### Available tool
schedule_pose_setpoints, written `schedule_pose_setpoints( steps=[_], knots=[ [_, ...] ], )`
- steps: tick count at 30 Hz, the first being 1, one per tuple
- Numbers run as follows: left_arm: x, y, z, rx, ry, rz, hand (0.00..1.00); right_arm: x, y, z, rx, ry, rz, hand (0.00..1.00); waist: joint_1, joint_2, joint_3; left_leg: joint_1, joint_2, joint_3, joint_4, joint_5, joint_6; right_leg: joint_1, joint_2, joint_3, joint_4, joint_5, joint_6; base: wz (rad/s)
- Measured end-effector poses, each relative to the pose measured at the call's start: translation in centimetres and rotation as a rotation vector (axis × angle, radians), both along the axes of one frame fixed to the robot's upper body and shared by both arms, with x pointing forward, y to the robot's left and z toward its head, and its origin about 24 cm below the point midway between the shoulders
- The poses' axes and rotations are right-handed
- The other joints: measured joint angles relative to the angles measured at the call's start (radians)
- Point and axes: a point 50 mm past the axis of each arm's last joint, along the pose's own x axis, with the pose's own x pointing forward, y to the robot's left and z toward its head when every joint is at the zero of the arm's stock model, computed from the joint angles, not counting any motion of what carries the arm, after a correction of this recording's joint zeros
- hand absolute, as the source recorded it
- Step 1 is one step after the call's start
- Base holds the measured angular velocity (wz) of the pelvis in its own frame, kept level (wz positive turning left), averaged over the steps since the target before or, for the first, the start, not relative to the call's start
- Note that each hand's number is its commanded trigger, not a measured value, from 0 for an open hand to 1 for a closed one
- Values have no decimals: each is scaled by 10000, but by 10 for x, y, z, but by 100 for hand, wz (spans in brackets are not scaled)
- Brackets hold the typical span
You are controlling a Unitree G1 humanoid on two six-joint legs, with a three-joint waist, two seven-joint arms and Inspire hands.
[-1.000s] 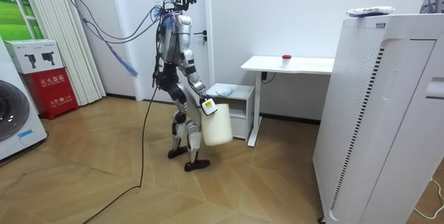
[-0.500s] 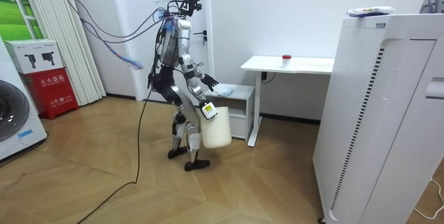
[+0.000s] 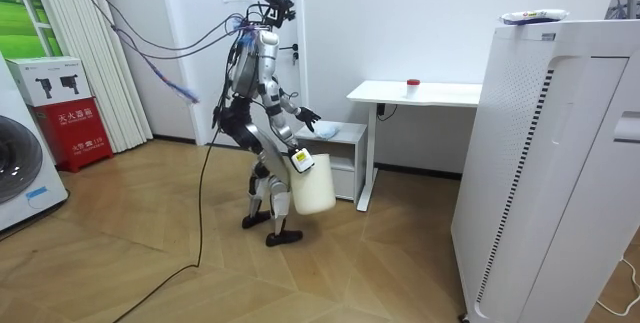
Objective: Pick garbage
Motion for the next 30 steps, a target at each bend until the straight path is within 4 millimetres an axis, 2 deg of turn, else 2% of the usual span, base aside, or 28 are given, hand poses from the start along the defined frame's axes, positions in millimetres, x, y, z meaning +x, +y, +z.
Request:
schedule_pose_setpoints(
  steps=[3, 12, 17, 24, 30],
  knots=[
    [0, 1, 1, 273, 45, -66, 0, 3, -1, 2, -37, -109, 24, 100, -42, 42, 26, -225, 47, 2, 204, -70, -7, -246, 67, 41, 211, -30, -14, -6],
    [0, 15, 5, 1778, 476, -389, 0, 7, -4, 5, -125, -113, 20, 100, -449, 48, 37, -526, 18, -2, 435, -107, -27, -633, -97, 26, 645, -178, -105, 0],
    [1, 13, 5, 2525, 622, -813, 0, 5, -6, 4, 138, -36, -268, 100, -646, 30, 47, -676, 24, 4, 489, -110, -37, -802, -90, 28, 757, -237, -123, 0],
    [4, 10, 9, 4215, 782, -1559, 0, 9, -2, 7, 383, -232, -55, 100, -894, -23, 79, -1209, 194, -113, 1361, -516, -133, -1298, -79, -90, 1549, -691, -242, 0],
    [10, 4, 15, 6051, 946, -2300, 0, 8, -6, 8, 632, -195, -241, 100, -939, -19, 81, -1464, 236, -142, 1616, -571, -143, -1555, -73, -90, 1845, -730, -279, 0]
  ],
)
